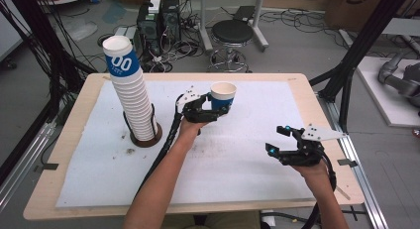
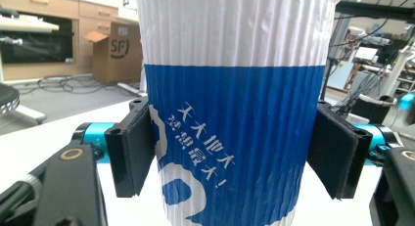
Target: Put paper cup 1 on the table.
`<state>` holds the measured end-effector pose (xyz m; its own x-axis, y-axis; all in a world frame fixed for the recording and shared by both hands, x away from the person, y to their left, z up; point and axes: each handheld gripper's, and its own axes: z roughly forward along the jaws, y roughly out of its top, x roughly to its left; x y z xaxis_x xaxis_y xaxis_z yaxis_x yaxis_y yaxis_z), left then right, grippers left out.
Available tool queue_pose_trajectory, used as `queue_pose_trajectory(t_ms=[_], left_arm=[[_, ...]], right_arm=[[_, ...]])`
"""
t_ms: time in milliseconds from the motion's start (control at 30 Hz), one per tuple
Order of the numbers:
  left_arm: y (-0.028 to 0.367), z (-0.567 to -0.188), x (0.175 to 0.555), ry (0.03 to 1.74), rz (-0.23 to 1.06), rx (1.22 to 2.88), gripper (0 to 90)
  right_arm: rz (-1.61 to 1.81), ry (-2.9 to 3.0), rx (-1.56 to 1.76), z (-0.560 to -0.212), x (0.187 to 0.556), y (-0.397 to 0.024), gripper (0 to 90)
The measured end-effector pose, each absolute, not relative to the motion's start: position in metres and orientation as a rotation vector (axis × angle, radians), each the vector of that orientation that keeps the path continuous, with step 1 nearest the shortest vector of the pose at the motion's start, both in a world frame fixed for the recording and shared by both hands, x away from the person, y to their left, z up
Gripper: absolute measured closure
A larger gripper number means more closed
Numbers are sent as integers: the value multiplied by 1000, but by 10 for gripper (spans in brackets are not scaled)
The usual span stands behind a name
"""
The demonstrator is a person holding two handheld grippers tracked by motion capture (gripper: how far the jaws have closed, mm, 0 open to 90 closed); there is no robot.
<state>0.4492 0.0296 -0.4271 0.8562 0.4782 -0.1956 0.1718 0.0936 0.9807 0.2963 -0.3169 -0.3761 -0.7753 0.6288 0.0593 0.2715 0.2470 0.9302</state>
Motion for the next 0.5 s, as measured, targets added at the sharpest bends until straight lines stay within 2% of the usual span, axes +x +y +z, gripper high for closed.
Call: queue_pose_trajectory(t_ms=[300, 500], left_arm=[[23, -451, 458, 584, 237, 1536, 266], [17, -454, 460, 648, 287, 1637, 266]], right_arm=[[1552, 2195, 837, -377, 297, -319, 207], [1554, 2197, 833, -376, 297, -318, 208]])
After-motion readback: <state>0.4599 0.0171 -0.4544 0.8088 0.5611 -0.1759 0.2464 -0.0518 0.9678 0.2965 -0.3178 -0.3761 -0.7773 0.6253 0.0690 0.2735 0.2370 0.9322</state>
